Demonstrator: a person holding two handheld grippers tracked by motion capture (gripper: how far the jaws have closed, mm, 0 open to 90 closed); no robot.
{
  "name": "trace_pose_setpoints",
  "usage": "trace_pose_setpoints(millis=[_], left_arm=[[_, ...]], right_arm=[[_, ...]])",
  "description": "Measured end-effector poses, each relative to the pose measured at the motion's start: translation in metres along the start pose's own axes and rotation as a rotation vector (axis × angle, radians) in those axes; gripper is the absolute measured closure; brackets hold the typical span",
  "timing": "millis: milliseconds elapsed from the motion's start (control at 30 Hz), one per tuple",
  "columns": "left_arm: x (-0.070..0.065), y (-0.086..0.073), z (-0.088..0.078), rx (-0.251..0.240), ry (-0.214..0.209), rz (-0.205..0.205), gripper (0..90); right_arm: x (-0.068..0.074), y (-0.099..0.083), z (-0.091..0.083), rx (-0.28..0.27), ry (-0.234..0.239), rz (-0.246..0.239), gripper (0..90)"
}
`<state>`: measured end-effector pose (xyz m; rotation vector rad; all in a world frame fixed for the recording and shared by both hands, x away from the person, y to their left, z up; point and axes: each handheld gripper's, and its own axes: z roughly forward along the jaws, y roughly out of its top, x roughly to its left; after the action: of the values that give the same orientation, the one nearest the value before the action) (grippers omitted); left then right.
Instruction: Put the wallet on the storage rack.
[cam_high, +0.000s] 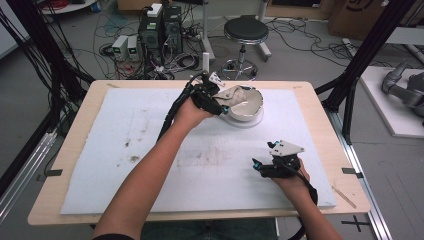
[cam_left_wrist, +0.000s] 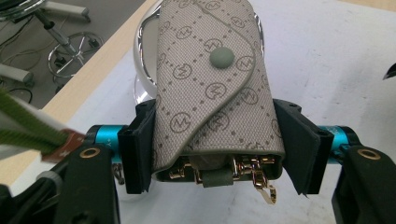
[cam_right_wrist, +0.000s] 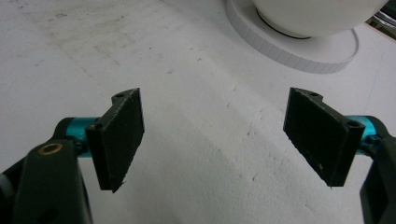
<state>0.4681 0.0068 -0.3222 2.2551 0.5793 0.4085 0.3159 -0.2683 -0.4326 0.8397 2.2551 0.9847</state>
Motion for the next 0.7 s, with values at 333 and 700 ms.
trace_pose_setpoints(millis=[333,700], left_arm=[[0.0,0.008,0.028,0.047,-0.003,0.002,35.8],[-0.002,0.017,0.051,0.097,-0.008,0.019,35.8]], right_arm=[[0.001,0.0,0.0,0.007,0.002,0.001,20.8],[-0.001,-0.001,0.002,0.013,0.002,-0.005,20.9]])
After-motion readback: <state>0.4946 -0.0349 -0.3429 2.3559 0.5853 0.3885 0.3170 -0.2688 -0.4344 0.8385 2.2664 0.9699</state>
